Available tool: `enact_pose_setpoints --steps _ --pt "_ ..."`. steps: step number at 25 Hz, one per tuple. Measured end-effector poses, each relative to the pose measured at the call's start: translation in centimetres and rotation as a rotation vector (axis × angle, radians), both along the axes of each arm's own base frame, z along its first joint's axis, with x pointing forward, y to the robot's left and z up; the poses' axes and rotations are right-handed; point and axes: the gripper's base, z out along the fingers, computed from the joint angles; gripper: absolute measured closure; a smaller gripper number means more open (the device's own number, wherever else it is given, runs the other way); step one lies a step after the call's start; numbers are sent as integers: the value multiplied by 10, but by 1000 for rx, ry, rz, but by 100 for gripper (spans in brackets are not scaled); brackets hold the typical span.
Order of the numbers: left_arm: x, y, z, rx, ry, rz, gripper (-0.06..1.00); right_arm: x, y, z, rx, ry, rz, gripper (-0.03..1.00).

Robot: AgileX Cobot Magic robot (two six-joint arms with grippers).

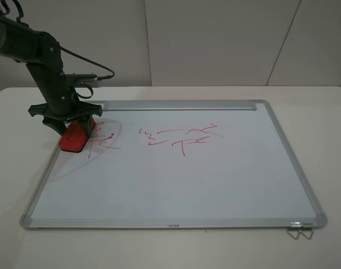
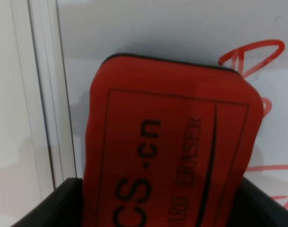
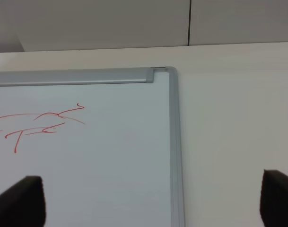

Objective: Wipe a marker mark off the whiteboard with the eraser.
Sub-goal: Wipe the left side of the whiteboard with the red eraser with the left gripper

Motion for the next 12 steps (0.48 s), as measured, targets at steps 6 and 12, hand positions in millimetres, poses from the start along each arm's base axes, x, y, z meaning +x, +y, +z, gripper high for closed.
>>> enact_pose_setpoints --steps 6,12 --pt "1 4 -8 4 20 9 35 0 0 0 0 0 0 14" --pt "1 4 -10 6 26 5 35 0 0 0 5 0 3 14"
